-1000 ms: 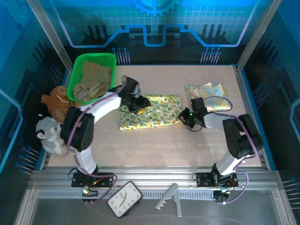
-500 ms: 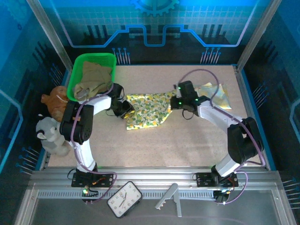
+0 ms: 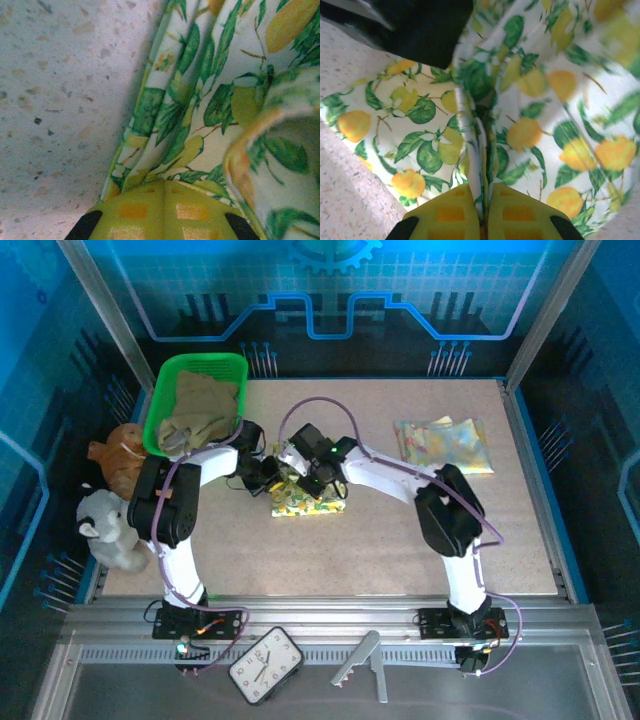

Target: Fold and stack the skirts

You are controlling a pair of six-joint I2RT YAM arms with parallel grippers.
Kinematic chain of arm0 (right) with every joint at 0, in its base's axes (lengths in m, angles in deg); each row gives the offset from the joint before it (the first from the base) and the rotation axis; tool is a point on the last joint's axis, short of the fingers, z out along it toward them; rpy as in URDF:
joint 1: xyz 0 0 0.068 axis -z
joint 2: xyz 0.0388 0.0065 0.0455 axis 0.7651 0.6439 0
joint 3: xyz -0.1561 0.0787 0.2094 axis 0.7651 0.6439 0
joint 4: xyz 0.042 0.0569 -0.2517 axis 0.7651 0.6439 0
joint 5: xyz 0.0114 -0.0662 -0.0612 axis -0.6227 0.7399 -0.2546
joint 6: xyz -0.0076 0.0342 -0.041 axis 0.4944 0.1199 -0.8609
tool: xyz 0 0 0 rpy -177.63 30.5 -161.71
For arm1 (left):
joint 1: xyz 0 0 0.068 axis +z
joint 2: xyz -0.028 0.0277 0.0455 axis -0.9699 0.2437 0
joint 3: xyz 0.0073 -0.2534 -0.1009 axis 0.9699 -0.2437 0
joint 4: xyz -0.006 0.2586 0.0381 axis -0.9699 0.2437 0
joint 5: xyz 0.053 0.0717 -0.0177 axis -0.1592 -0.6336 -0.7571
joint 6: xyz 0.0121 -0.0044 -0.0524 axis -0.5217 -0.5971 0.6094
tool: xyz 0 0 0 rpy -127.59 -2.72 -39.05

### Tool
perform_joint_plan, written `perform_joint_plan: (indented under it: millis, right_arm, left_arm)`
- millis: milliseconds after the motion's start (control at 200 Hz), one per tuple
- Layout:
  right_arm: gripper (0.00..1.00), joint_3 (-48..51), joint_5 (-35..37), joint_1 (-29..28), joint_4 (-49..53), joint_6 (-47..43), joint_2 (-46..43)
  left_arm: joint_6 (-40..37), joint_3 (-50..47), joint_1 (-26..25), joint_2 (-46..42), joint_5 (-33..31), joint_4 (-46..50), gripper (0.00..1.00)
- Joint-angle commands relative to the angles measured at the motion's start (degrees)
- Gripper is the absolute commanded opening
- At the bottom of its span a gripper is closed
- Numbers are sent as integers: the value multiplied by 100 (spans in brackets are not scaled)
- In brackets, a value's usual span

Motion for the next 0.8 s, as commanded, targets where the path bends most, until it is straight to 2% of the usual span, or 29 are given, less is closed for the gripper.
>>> perform_joint_plan:
  millis: [0, 85, 220, 285, 365, 445, 540, 655, 690, 735, 795]
  right_arm:
    - [0, -608, -229, -2, 730, 695, 290]
    - [0, -720, -507, -15, 726, 973, 325]
    - [0, -800, -841, -85, 732, 829, 373]
    - [0, -906, -804, -74, 868, 834, 518]
    - [0, -992, -702, -27, 1017, 996, 658]
    - [0, -1055, -729, 10, 1088, 1299, 717]
    - [0, -1087, -925, 10, 1049, 1670, 726]
    - [0, -1086, -1535, -1, 848, 1976, 788]
    - [3, -1046, -1780, -6, 735, 1997, 776]
    - [10, -996, -2035, -8, 615, 2000, 753]
    - [20, -995, -2229, 1, 598, 1932, 702]
  left_arm:
    - [-47, -177, -34, 16, -144, 294, 0]
    - [-51, -184, -38, -21, -169, 336, 0]
    - [-79, -144, -34, -71, -213, 421, 0]
    - [-121, -59, -22, -113, -302, 584, 13]
    - [-197, 28, 2, -224, -531, 821, 17]
    - [-239, -5, 15, -353, -768, 910, 16]
    - [-239, -60, 15, -328, -707, 884, 9]
    - [-157, -183, 15, -212, -478, 678, 5]
    - [-159, -163, 15, -220, -487, 716, 5]
    - [-189, -113, 23, -286, -597, 842, 11]
    - [-247, -21, 56, -460, -965, 1107, 36]
